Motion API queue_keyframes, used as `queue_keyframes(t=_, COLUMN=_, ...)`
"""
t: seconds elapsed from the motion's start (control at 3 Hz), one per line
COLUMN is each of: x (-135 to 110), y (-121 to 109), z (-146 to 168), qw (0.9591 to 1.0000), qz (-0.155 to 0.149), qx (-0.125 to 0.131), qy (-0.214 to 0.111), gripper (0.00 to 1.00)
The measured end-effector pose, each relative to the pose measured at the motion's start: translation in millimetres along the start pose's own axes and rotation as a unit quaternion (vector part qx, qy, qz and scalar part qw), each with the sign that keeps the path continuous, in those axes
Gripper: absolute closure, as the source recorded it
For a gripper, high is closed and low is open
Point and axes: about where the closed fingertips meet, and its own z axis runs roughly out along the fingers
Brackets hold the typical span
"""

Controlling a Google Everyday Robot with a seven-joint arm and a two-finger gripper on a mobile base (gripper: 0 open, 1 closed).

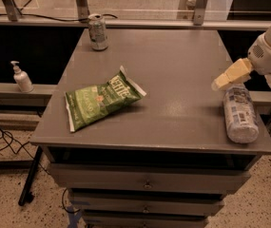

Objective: Place blue plastic bottle upright

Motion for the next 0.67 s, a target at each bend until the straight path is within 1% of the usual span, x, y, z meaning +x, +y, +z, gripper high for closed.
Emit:
queue_keyframes(t=0.33, x=-1.5, y=9.2, z=5.4, qw=0.9998, qz=0.015, qx=-0.007, qy=0.006, gripper=0.00)
queue_keyframes(t=0.67, x=2.6, y=20.0, z=12.5, qw=0.9995, qz=0.027, qx=-0.012, qy=0.010, gripper=0.00)
